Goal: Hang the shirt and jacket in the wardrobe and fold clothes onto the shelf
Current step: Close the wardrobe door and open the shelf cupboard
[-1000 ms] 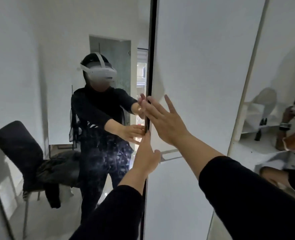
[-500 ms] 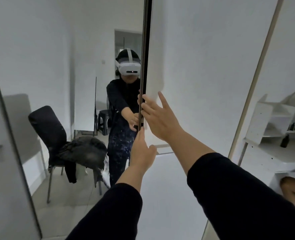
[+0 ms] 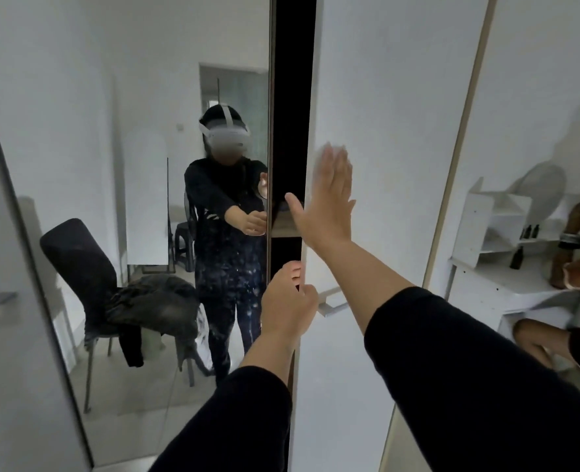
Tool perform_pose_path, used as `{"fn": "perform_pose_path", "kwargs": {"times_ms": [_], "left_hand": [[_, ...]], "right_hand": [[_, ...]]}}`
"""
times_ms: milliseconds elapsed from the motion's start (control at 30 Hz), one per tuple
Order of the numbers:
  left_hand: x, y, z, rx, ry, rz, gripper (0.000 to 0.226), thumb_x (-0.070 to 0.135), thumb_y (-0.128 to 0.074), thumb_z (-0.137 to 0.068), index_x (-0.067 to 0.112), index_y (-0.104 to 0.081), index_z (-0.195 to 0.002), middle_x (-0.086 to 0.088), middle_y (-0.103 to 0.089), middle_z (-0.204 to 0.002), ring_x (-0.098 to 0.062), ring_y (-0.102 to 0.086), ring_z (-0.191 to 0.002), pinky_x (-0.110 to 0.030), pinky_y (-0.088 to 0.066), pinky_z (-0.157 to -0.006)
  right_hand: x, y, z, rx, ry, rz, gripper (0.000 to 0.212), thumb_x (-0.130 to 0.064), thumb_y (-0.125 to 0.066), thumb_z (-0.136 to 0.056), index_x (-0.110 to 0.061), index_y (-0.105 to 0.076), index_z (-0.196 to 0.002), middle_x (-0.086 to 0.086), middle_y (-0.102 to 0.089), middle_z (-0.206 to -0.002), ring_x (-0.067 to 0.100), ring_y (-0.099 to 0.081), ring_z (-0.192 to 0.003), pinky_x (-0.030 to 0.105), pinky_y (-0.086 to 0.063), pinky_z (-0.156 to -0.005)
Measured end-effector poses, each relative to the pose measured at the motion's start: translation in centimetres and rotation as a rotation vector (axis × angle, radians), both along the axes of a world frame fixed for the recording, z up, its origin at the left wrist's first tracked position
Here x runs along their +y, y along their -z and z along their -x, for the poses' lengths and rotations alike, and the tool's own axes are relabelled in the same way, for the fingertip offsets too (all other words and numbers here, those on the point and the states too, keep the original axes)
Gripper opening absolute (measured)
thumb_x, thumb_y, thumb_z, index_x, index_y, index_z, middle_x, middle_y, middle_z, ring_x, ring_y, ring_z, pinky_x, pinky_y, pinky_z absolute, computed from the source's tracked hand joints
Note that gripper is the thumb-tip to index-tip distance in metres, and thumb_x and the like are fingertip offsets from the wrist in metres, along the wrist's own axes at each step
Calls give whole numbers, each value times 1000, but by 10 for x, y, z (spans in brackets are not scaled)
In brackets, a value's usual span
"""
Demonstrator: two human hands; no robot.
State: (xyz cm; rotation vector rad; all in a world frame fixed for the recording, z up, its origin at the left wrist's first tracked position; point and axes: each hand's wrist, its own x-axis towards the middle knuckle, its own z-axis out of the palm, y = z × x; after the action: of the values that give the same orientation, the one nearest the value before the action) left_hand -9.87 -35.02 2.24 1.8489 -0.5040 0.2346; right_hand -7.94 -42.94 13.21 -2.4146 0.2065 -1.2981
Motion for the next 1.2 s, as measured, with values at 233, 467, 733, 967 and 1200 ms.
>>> {"fn": "perform_pose_path", "kwargs": {"times_ms": [233, 467, 733, 967, 1200], "left_hand": [[-16, 6, 39, -261, 155, -77, 40, 16, -45, -97, 19, -47, -137, 7, -55, -109, -2, -54, -94, -12, -43, -78], [-63, 17, 104, -324, 456, -197, 62, 29, -36, -101, 25, -4, -153, 6, -21, -158, -10, -25, -143, -21, -21, -113], [-132, 21, 160, -504, 674, -355, 80, 43, -42, -95, 31, 14, -151, 10, 4, -161, -14, -23, -145, -38, -28, -116], [-227, 27, 188, -482, 791, -563, 72, 55, -33, -88, 43, 4, -149, 9, -8, -161, -15, -11, -147, -47, -4, -120], [-273, 26, 194, -619, 757, -716, 95, 59, -45, -86, 32, 22, -148, 2, 27, -157, -19, 3, -149, -51, 2, -116]], "right_hand": [[-17, 4, 60, -87, 35, -52, 82, -3, -44, -93, -18, 11, -153, 1, 14, -161, 19, 8, -149, 44, -12, -122], [-58, -2, 145, -136, 309, 100, 85, -8, -52, -88, -13, 2, -153, 4, 3, -162, 21, -9, -149, 46, -18, -120], [-102, -19, 220, -31, 653, 167, 87, -8, -45, -82, -3, 8, -151, 10, 15, -160, 26, 4, -149, 50, -3, -120], [-148, -26, 244, -188, 506, -250, 88, -5, -44, -79, -10, 2, -153, -4, 12, -161, 15, 8, -149, 33, -32, -114], [-203, -28, 260, -227, 491, -358, 89, -6, -46, -80, -17, 2, -154, -12, 11, -161, 15, -12, -148, 20, -47, -90]]}}
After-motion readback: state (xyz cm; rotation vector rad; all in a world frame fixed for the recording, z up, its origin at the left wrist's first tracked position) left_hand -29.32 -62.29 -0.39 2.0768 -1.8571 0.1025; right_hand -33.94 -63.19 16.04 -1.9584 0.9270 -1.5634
